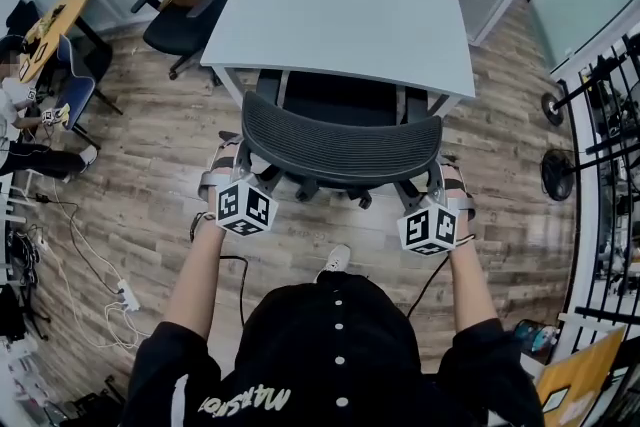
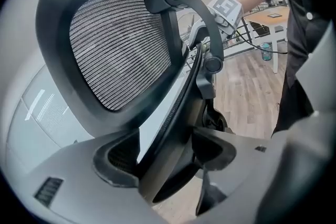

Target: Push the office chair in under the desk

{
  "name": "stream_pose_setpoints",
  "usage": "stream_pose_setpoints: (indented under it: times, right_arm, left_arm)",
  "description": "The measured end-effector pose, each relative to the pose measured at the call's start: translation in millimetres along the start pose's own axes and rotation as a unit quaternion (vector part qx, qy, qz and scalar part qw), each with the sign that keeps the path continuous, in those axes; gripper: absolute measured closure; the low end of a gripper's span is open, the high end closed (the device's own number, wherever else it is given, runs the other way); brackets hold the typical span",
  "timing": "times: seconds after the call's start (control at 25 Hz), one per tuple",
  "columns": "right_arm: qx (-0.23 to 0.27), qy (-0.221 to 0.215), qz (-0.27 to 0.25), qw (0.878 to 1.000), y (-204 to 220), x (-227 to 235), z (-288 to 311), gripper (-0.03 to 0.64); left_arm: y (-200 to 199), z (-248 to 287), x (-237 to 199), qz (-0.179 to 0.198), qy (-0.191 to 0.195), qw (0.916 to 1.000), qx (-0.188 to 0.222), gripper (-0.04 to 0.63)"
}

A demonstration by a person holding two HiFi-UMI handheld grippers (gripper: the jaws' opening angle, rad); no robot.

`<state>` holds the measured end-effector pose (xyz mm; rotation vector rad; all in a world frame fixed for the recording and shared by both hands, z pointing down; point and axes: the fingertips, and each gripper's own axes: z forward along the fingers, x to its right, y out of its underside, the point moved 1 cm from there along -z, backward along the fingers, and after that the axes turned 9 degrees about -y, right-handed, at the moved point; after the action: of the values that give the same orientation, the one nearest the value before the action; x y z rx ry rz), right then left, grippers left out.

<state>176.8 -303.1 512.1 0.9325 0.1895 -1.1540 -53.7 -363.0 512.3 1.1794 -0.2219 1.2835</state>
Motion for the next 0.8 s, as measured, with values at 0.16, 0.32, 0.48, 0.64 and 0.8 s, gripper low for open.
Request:
stream_pose_setpoints:
  times: [0.16,0.32,0.48,0.64,0.8]
  right_arm:
    - [0.000,-0.002,0.000,1.000,1,5,6,0.337]
    - [0.004,0.001,-0.004,1.000,1,15,13,0.337]
    - [0.000,0.000,-0.002,1.000,3,22,17,0.337]
    - [-0.002,0.001,0.001,1.000,2,27,22,0.337]
    - [-0.006,0.000,0.002,1.000,1,32,30,0.337]
  left_arm:
    - [1,6,-2,-0.003,0.002,1.0000,-0.006,0.272]
    - [1,15,-9,-0.003,-0.002,1.0000,-0.006,0.272]
    - [-1,22,-13,-0.002,-0.003,1.0000,-0.003,0.272]
    - [0,29,-18,-0.001,-0.003,1.0000,-0.001,0.272]
    - [4,36,-24,0.000,-0.003,1.0000,0.003,0.272]
